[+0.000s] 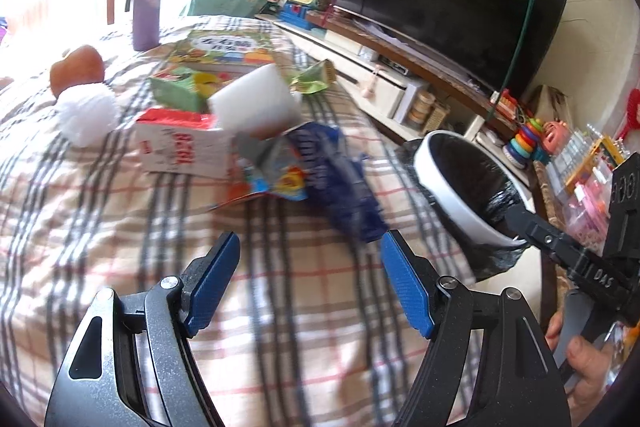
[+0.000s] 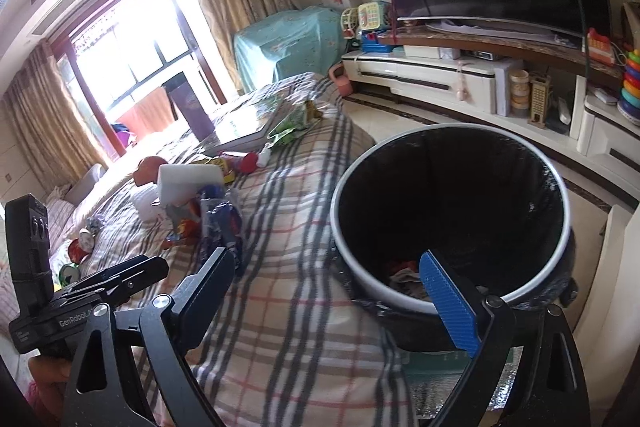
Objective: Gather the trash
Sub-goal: 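Grasp the colourful snack wrapper with the left tool while the right tool grasps the blue bag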
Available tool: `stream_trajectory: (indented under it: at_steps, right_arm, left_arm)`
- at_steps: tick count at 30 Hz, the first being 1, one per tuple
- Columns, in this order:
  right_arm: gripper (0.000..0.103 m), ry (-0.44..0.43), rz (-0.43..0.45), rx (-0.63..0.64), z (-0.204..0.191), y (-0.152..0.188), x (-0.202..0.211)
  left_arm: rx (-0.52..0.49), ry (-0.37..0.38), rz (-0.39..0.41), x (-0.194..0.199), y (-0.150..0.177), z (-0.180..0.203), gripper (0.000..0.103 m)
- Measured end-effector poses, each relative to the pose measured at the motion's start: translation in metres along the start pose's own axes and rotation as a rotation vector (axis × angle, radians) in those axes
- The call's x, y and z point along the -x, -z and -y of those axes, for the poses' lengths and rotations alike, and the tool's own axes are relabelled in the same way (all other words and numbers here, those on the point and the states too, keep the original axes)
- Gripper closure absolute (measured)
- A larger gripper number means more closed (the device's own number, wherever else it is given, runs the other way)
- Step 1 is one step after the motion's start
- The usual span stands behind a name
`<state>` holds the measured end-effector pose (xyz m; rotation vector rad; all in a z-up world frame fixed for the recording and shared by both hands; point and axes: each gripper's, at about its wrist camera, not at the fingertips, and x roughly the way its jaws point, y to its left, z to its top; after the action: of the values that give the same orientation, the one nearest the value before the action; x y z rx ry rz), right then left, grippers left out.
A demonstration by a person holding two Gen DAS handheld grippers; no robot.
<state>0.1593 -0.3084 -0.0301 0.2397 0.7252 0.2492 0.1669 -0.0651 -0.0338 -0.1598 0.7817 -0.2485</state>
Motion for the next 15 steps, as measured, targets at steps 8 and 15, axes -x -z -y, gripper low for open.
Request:
stream_trajectory:
  at_steps: [8, 15]
  right_arm:
    - [0.008, -0.043, -0.035, 0.028, -0.024, 0.003, -0.014]
    - [0.008, -0.087, -0.062, 0.052, -0.038, 0.003, -0.028]
  left_arm:
    - [0.006, -0.025, -0.033, 0.000, 0.005, -0.032, 0.028]
    - [-0.050, -0.051, -0.035, -0.006, -0.003, -0.043, 0.028]
